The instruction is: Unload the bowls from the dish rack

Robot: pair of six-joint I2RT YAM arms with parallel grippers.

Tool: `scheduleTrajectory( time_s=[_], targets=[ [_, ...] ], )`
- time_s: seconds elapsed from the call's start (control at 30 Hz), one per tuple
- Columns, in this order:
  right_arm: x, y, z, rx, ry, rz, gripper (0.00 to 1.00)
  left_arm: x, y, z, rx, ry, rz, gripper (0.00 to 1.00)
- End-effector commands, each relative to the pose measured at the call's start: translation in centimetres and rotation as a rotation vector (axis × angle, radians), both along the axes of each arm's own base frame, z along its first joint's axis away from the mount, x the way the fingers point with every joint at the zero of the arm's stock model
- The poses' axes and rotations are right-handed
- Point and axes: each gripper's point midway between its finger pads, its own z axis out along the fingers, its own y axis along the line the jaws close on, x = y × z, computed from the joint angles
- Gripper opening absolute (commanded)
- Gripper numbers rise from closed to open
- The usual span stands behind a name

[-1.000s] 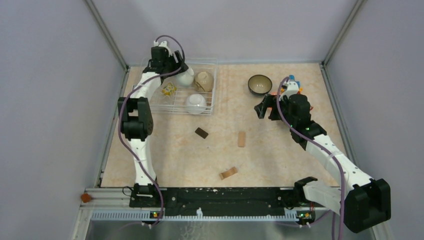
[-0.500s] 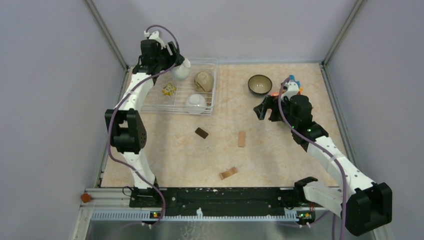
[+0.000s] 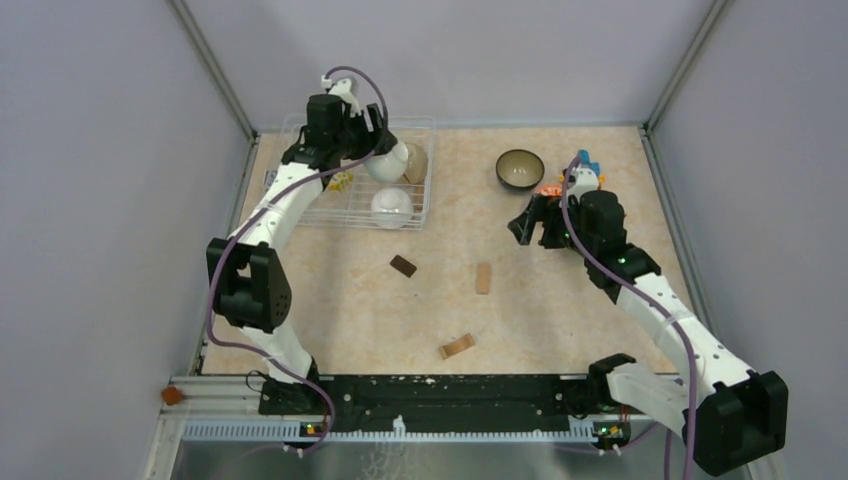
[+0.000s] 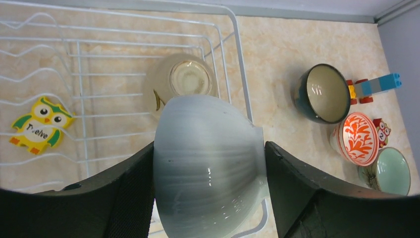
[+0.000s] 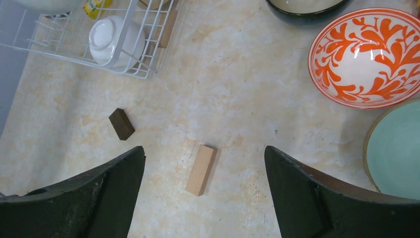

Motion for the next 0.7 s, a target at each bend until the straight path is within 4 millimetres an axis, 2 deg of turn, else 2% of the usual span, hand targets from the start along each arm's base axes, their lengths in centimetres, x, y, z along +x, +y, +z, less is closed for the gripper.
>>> scheduleTrajectory(
  time_s=[0.0,0.13,0.3,0.43,0.67],
  targets=[
    [0.1,1.4,2.5,0.058,-0.023,0.043,0.87,-1.6,0.0,4.2,-0.003,-0.111,0.001,0.6],
    [-0.2,2.8,3.4,0.084,-0.051,0.128,0.78,-3.1,-1.8,3.8,-0.014,-0.094,-0.041,0.6],
    [0.1,3.5,4.1,0.067,-0.095,0.138,0.78,-4.6,-4.1,4.7,-0.049,-0.094,-0.096,0.6],
    [0.5,4.2,4.6,0.09,-0.078,0.154,0.78,-5.6,-5.3,6.3,-0.103,-0.114,-0.153,0.6],
    [0.7,5.2,7.5,0.206,-0.118,0.155,0.78,-8.4,-8.7,9.6,-0.307,-0.132,-0.335,0.61]
  ],
)
